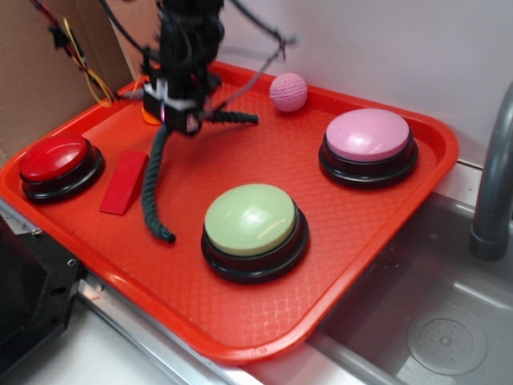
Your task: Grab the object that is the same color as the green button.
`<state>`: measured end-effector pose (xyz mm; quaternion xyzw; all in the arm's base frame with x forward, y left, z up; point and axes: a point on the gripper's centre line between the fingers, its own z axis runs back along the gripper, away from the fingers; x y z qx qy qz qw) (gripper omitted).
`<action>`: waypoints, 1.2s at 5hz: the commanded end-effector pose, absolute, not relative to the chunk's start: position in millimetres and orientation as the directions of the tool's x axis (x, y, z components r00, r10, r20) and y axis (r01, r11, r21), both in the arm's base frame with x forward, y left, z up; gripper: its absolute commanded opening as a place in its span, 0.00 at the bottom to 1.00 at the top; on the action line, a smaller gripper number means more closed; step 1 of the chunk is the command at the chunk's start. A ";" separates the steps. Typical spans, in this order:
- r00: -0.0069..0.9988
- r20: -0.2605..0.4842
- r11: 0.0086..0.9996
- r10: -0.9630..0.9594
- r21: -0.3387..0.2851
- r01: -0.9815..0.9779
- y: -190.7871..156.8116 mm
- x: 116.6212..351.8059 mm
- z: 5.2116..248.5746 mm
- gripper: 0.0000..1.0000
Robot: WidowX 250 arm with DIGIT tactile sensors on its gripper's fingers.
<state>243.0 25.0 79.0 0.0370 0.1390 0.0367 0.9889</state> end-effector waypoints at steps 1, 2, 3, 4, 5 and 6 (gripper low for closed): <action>0.995 -0.070 0.995 0.075 -0.059 -0.079 13.1 213.6 196.0 0.00; 0.990 -0.061 0.991 0.125 -0.043 -0.127 22.5 204.5 235.4 0.00; 0.980 -0.091 0.984 0.177 0.029 -0.175 29.0 197.9 236.8 0.00; 0.979 -0.078 0.982 0.187 0.053 -0.183 30.0 193.0 251.3 0.00; 0.981 -0.078 0.984 0.175 0.028 -0.174 29.7 192.4 251.6 0.00; 0.981 -0.078 0.984 0.175 0.028 -0.174 29.7 192.4 251.6 1.00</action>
